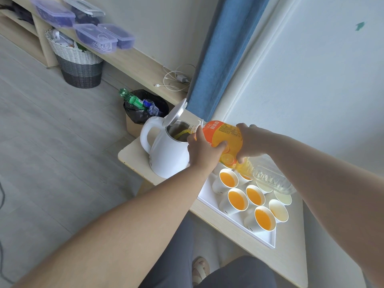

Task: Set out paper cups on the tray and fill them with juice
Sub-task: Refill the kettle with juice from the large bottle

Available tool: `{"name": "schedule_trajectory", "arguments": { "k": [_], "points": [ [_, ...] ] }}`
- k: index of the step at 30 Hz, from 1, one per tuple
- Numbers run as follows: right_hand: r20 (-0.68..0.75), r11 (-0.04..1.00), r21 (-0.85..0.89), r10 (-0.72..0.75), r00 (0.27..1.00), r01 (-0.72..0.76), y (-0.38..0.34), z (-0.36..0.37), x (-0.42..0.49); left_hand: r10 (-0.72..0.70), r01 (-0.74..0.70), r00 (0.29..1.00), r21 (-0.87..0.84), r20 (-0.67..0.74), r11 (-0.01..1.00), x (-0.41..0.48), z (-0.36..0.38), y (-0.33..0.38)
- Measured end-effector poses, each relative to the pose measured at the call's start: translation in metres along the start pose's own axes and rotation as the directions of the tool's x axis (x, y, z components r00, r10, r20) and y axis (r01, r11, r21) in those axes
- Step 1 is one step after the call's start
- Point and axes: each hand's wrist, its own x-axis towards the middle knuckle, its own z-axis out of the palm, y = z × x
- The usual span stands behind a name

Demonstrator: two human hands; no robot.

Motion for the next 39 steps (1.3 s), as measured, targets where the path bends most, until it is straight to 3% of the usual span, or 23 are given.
{"name": "schedule_trajectory", "arguments": {
  "k": [39],
  "points": [
    [-0.077,0.996,-0.085,0.004,0.997,-0.010,0.0004,-0.0060,-0.0012,0.017,-0.017,1.000,-0.017,-0.001,1.000,0.0030,0.0025,-0.0030]
  ]
}}
